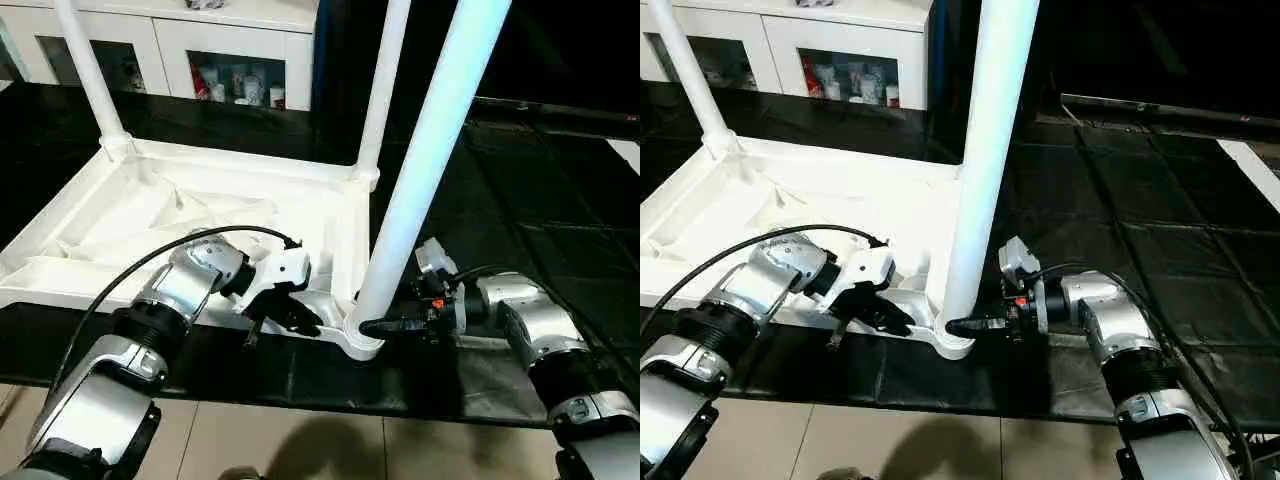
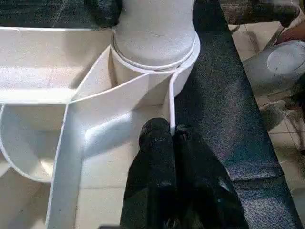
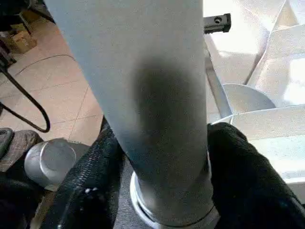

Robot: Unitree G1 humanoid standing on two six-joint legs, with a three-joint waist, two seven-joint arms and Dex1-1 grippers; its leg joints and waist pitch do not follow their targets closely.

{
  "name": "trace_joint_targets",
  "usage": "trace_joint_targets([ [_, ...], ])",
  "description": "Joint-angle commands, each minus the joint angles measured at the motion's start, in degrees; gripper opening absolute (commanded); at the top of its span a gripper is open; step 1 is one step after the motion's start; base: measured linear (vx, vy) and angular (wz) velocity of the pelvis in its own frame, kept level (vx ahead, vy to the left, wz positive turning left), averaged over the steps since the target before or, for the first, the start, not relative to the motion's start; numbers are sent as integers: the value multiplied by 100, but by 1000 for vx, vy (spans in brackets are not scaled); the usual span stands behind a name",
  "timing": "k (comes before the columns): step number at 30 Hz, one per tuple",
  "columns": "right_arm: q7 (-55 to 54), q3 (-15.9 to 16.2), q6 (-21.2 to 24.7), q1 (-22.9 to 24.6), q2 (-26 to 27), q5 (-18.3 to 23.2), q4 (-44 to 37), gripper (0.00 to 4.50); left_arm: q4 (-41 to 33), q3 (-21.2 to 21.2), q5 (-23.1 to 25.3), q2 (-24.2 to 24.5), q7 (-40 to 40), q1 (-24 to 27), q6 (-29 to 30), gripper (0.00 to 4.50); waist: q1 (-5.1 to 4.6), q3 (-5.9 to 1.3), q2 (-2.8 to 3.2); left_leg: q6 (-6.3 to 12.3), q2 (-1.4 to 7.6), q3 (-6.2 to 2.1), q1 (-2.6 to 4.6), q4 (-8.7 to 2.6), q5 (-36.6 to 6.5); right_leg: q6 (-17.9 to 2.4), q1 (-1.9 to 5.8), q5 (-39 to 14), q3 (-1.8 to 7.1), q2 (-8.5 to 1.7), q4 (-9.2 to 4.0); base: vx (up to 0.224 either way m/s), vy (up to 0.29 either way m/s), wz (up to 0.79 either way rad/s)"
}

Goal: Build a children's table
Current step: Rotate leg to tighten

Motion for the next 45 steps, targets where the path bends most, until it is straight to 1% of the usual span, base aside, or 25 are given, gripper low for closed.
trace_joint_targets([
  [1,54,-18,-7,-116,-26,11,64,229,-249,-181,-32,-63,-255,39,4,0,-32,-410,-24,382,511,-190,66,-350,-434,-858,298,-1254,470,-740,-330,0,0,0],
  [5,17,-16,38,-63,-8,30,-11,215,-239,-119,-60,-83,-140,57,101,0,-36,-407,1,364,508,-191,72,-352,-453,-858,292,-1275,470,-732,-336,0,0,0],
  [7,-31,-16,75,-26,2,52,-65,210,-224,-78,-97,-112,-82,58,176,0,-38,-405,-8,353,506,-191,71,-352,-486,-849,296,-1320,468,-734,-347,0,0,0],
  [9,-802,-59,291,256,194,-19,-418,209,-80,197,-192,-374,587,-21,611,0,-36,-400,13,299,525,-200,87,-361,-493,-853,285,-1295,474,-729,-342,0,0,0],
  [10,-835,-61,291,262,202,-27,-421,209,-72,204,-192,-382,610,-25,620,0,-41,-388,11,288,528,-195,94,-367,-524,-833,268,-1321,480,-722,-363,0,0,0],
  [11,-1004,-71,292,289,246,-71,-435,207,-33,240,-189,-419,726,-45,664,0,-63,-388,-10,201,495,-204,80,-369,-659,-825,296,-1536,472,-751,-381,0,0,0],
  [12,-1701,-136,349,347,446,-238,-454,207,192,423,-193,-617,1303,-162,790,0,-73,-383,-12,186,475,-206,59,-368,-690,-776,306,-1660,473,-746,-391,0,0,0],
  [13,-1701,-136,349,347,446,-238,-454,206,192,423,-193,-617,1303,-162,790,0,-86,-373,-5,167,465,-197,69,-367,-707,-713,286,-1782,481,-735,-423,0,0,0],
  [14,-2589,-228,506,343,709,-441,-405,205,387,622,-238,-842,1878,-292,1081,0,-109,-367,19,101,450,-220,79,-368,-799,-654,285,-2018,481,-748,-444,0,0,0],
  [16,-3231,-292,641,288,908,-585,-325,205,516,738,-269,-999,2244,-386,1290,0,-185,-352,-7,9,437,-232,100,-382,-905,-561,267,-2348,472,-743,-501,0,0,0],
  [18,-3496,-326,719,247,1004,-628,-280,199,577,763,-261,-1062,2389,-429,1345,0,-279,-350,-9,43,409,-247,58,-381,-925,-483,299,-2528,462,-736,-528,0,0,0],
  [19,-4165,-408,854,111,1254,-731,-161,199,807,829,-208,-1243,2913,-554,1445,0,-279,-341,26,60,409,-251,72,-379,-957,-467,285,-2598,455,-742,-551,0,0,0],
  [20,-4388,-436,897,56,1342,-761,-112,196,902,852,-186,-1304,3108,-603,1467,0,-338,-341,20,27,400,-247,118,-364,-1058,-480,241,-2700,455,-726,-577,0,0,0],
  [21,-4748,-490,963,-37,1476,-802,-32,195,1054,896,-153,-1404,3469,-674,1449,0,-342,-352,25,19,400,-253,111,-367,-1040,-493,261,-2657,459,-730,-566,0,0,0],
  [22,-4884,-510,997,-62,1526,-812,-26,194,1104,919,-141,-1442,3601,-699,1446,0,-355,-339,12,46,398,-251,111,-375,-1061,-485,257,-2626,460,-718,-573,0,0,0],
  [23,-5386,-594,1103,-176,1725,-829,20,194,1298,1011,-105,-1591,4100,-796,1427,0,-362,-322,19,61,395,-246,119,-379,-1089,-471,241,-2662,462,-706,-588,0,0,0],
  [24,-5462,-611,1112,-204,1759,-825,44,194,1328,1022,-100,-1613,4167,-812,1416,0,-360,-339,29,42,402,-253,150,-379,-1166,-466,245,-2678,460,-721,-595,0,0,0],
  [25,-5679,-646,1111,-270,1837,-844,101,194,1406,1034,-72,-1664,4303,-851,1366,0,-359,-342,23,57,402,-250,139,-382,-1144,-465,249,-2622,471,-720,-588,0,0,0],
  [28,-5761,-622,1035,-299,1871,-904,117,194,1462,1036,-41,-1682,4339,-879,1322,0,-357,-352,22,95,421,-252,118,-395,-1047,-532,266,-2264,497,-724,-535,0,0,0],
  [29,-5771,-636,1027,-277,1897,-912,76,247,1480,1046,-28,-1682,4345,-897,1316,0,-353,-352,23,111,420,-246,121,-391,-1031,-557,261,-2188,503,-721,-528,0,0,0],
  [34,-5496,-603,927,-98,1815,-889,-221,289,1549,962,74,-1515,4127,-925,1134,0,-333,-358,22,195,425,-233,105,-394,-891,-658,287,-1849,525,-728,-488,0,0,0],
  [37,-5127,-591,693,63,1585,-820,-375,312,1486,852,81,-1333,3709,-864,1016,0,-323,-368,15,224,423,-234,88,-393,-867,-663,308,-1740,526,-734,-466,0,0,0],
  [40,-4651,-533,646,209,1331,-695,-542,334,1460,775,73,-1189,3387,-831,959,0,-325,-375,10,316,434,-227,73,-382,-717,-792,319,-1396,530,-725,-415,0,0,0],
  [42,-4063,-475,719,362,1064,-526,-741,353,1418,700,114,-1050,3132,-786,808,0,-318,-364,9,358,423,-215,76,-371,-782,-792,318,-1510,529,-740,-440,0,0,0],
  [45,-3206,-486,700,513,584,-314,-946,379,1304,553,141,-814,2520,-679,523,0,-289,-368,-5,456,422,-224,42,-364,-726,-693,345,-1593,513,-728,-458,0,0,0],
])
